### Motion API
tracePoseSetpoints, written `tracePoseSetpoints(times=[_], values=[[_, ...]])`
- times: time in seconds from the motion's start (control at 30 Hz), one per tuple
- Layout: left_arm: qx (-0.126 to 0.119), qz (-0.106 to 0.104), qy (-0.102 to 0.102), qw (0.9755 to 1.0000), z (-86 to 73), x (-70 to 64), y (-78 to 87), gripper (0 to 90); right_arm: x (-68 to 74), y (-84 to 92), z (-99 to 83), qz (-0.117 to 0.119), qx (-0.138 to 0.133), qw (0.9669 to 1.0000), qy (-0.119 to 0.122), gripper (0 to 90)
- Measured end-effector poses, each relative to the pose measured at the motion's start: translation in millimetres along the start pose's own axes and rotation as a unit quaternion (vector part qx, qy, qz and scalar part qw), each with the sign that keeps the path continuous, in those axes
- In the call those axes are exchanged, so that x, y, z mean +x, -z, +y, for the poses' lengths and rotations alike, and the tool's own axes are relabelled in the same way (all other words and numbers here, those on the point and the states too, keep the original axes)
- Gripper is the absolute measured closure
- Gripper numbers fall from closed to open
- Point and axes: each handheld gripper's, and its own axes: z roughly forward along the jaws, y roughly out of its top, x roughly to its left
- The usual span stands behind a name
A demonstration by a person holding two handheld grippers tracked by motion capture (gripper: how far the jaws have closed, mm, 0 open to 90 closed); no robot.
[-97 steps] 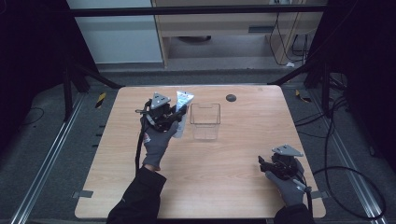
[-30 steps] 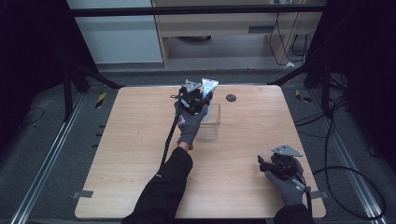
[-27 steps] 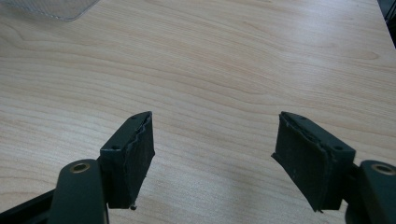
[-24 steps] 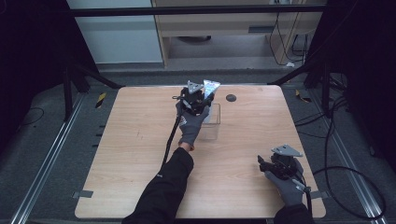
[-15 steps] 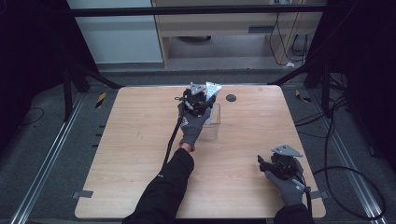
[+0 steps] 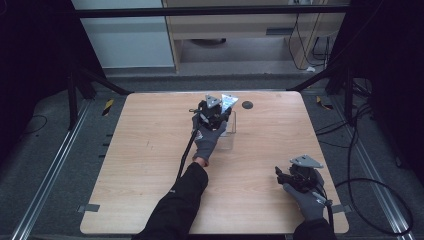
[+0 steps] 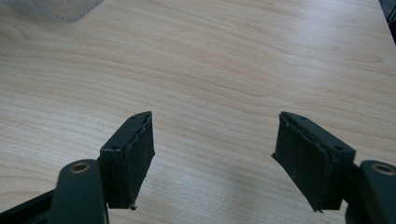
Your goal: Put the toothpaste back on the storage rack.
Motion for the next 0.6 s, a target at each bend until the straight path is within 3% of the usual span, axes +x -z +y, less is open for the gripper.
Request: tracePoseSetpoints(times=[0.6], values=[[0.027,-0.014,-0.026,0.9992,-10.4,-3.0,2.5,69.4,0.6,-0.2,-0.3,0.000,0.001,1.0000,0.003,27.6]])
